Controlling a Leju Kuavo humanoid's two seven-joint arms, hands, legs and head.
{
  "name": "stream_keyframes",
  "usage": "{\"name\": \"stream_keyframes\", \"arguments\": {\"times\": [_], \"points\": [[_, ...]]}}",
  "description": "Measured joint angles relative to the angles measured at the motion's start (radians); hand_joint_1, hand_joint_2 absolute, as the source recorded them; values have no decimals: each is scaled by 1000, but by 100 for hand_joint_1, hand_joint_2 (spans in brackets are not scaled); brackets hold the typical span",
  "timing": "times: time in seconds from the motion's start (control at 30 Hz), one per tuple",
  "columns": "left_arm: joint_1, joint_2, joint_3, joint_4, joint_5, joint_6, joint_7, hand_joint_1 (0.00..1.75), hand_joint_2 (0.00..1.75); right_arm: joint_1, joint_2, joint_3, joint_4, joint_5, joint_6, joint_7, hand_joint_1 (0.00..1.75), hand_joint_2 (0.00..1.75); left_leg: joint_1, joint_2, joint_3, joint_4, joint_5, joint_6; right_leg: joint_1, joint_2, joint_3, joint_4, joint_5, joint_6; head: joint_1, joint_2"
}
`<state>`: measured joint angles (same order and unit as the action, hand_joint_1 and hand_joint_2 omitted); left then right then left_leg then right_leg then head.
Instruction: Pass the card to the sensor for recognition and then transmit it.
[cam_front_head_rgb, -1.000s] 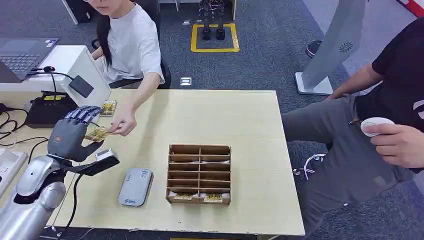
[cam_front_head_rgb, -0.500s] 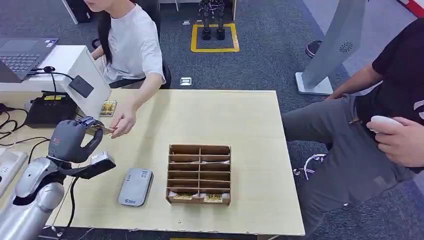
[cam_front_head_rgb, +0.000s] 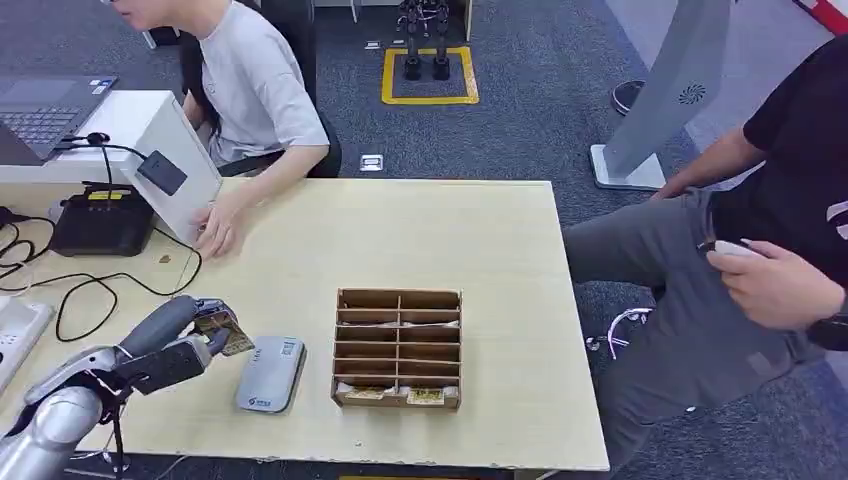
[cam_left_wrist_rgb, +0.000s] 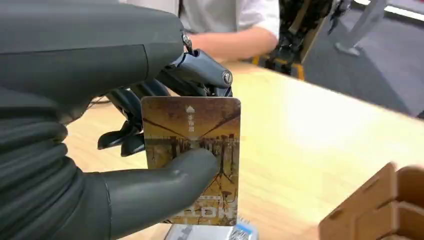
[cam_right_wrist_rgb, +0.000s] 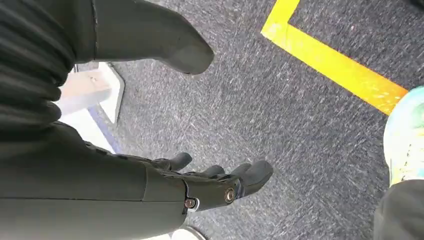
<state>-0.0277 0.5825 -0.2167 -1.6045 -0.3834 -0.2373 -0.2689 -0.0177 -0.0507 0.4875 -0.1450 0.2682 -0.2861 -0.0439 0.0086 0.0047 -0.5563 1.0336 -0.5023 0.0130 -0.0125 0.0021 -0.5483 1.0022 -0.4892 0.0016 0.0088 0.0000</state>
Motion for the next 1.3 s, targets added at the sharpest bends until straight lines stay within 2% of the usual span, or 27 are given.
{"name": "stream_keyframes", "arguments": {"times": [0.23, 0.37, 0.43, 0.77, 1.1, 1.3], "points": [[2, -23, -31, 6, -72, 54, 34, 175, 175, -1, 0, 7, -3, 1, -1, 1, 0, 175, 0, 0, 0, 0, 1, -1, 0, 0, 0, 0, 1, 0, 0, 0], [-20, -53, -74, 35, -192, 136, 77, 175, 175, -1, 0, 10, -3, 2, 0, 9, 0, 175, 0, -1, 0, 0, 1, -1, 0, 0, 0, 0, 1, 0, 0, 0], [-35, -75, -95, 58, -213, 155, 85, 175, 175, -2, 0, 10, -4, 3, 0, 12, 0, 175, 0, -1, 0, 0, 1, -1, 0, 0, 0, 0, 1, 0, 0, 0], [-67, -135, -153, 119, -238, 168, 100, 175, 175, -5, 0, 11, -4, 8, 2, 12, 0, 175, 0, -1, 0, 0, 1, -1, 0, 0, 0, 0, 1, 0, 0, 0], [-80, -143, -185, 167, -280, 169, 113, 175, 175, -7, 0, 11, -4, 16, 12, 19, 0, 175, 0, -1, 0, 0, 1, -1, 0, 0, 0, 0, 1, 0, 0, 0], [-95, -154, -210, 205, -327, 201, 131, 175, 175, -11, 0, 12, -6, 19, 15, 24, 0, 175, 0, -1, 0, 0, 1, -1, 0, 0, 1, 0, 1, 0, 0, 0]]}}
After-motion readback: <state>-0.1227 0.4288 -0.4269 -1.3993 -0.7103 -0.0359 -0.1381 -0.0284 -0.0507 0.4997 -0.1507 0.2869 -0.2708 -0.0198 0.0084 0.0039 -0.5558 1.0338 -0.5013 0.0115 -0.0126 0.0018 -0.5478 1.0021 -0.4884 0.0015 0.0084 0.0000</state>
